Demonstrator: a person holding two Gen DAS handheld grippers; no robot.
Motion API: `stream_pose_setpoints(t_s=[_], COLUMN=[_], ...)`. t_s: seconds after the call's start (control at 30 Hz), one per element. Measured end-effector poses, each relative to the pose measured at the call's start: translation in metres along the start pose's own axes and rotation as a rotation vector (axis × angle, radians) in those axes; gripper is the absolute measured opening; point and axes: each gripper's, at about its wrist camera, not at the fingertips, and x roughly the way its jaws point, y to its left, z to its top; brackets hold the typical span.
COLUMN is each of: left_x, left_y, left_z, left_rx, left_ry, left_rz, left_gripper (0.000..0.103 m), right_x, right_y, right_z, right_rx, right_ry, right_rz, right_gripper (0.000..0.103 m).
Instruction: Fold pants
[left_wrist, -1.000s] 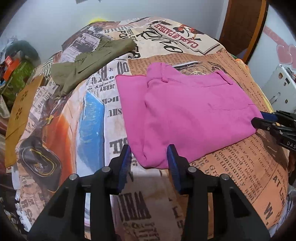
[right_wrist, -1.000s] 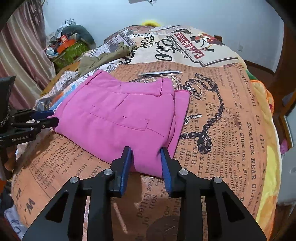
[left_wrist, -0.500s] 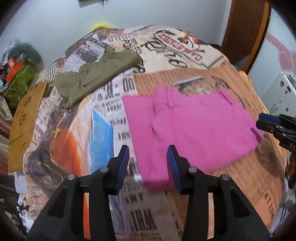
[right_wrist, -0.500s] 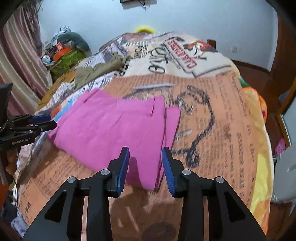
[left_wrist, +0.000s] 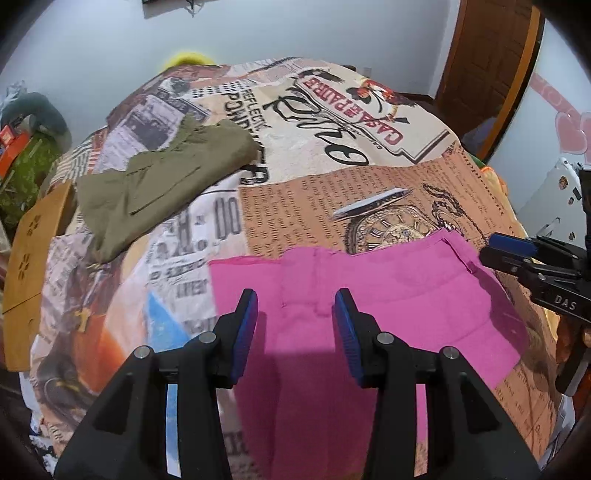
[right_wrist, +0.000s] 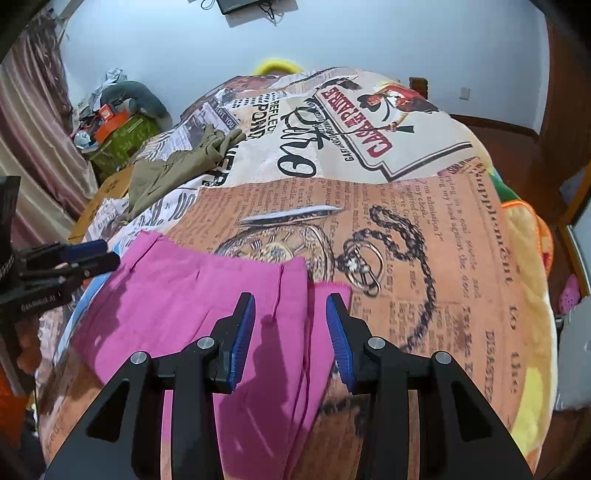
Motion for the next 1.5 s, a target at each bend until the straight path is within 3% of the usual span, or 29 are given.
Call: stream_pose_setpoints(t_s=[0.23, 0.3, 0.37, 0.47, 0.73, 0.9, 0.97, 1.07, 1.27, 1.43, 1.5], left_x=[0.026, 0.028, 0.030, 0.034, 0.044, 0.028, 0.017, -0.002, -0.038, -0.038, -0.032], left_y=[-0.011, -0.011, -0.010, -0.006, 0.006, 0.004, 0.003, 0.005, 0.016, 0.017, 0.019], left_z=[0.001, -0.001, -0.003, -0.004, -0.002, -0.001, -0.001, -0.001, -0.008, -0.026, -0.034], left_rx=[0.045, 0.052, 0.057, 0.045, -0.017, -0.007, 0.004, 0.012, -0.007, -0.023, -0.042], left_ry=[0.019, 0.006, 0.000, 0.008, 0.037, 0.038, 0.021, -0.013, -0.070, -0.032, -0.004], left_rz=[0.028, 0.048, 0.060, 0.049, 0.013, 0.017, 0.034, 0.051, 0.046, 0.012, -0.010], left_gripper=[0.043, 0.042, 0.034, 0.034, 0.034, 0.034, 0.036, 0.041, 0.074, 0.076, 0.076], right_x=[0.033, 0.035, 0.033, 0.029, 0.039, 0.028, 0.021, 0.005, -0.021, -0.030, -0.030], right_y=[0.002, 0.006, 0.009, 0.009, 0.007, 0.006, 0.007, 0.009, 0.014, 0.024, 0.026], right_z=[0.001, -0.001, -0.001, -0.001, 0.001, 0.006, 0.006, 0.007, 0.004, -0.008, -0.015], right_rx=[-0.032, -0.059, -0.093, -0.115, -0.152, -0.127, -0.127, -0.127, -0.128, -0.144, -0.145], right_ry=[0.073, 0.061, 0.037, 0.010, 0.037, 0.061, 0.057, 0.029, -0.007, -0.001, 0.009], right_rz=[0.033, 0.035, 0.008, -0.012, -0.041, -0.046, -0.059, -0.063, -0.052, -0.035, -0.032], right_gripper=[0.037, 0.034, 0.023, 0.017, 0.015, 0.025, 0.039, 0.048, 0.052, 0.054, 0.061])
